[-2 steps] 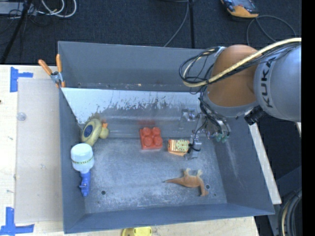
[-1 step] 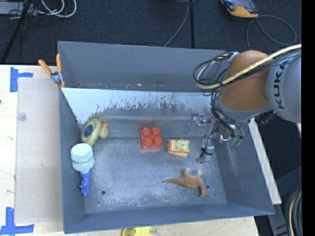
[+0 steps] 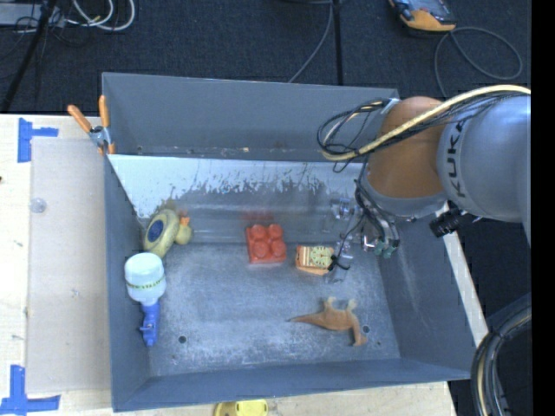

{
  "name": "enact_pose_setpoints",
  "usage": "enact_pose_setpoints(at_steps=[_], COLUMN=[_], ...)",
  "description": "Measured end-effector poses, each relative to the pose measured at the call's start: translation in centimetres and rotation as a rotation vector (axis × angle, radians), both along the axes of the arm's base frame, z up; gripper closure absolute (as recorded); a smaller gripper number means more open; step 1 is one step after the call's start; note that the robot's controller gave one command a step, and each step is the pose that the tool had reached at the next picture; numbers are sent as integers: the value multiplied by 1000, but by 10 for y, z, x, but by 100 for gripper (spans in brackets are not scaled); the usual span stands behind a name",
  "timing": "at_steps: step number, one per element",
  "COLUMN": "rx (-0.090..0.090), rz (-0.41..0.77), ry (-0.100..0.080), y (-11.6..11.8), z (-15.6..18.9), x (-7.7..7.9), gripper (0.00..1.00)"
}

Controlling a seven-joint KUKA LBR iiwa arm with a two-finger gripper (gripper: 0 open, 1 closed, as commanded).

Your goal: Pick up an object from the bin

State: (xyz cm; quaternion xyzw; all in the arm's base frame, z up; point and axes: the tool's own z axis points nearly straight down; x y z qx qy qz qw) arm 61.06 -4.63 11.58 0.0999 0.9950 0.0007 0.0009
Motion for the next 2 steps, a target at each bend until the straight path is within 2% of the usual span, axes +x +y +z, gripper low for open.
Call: enact_pose_setpoints(at_steps=[1, 2], rx=[-1, 1], rz=[30, -190], ry=[1, 3], y=[4, -2], z=[-16, -45], x=[2, 5], gripper=[0, 100])
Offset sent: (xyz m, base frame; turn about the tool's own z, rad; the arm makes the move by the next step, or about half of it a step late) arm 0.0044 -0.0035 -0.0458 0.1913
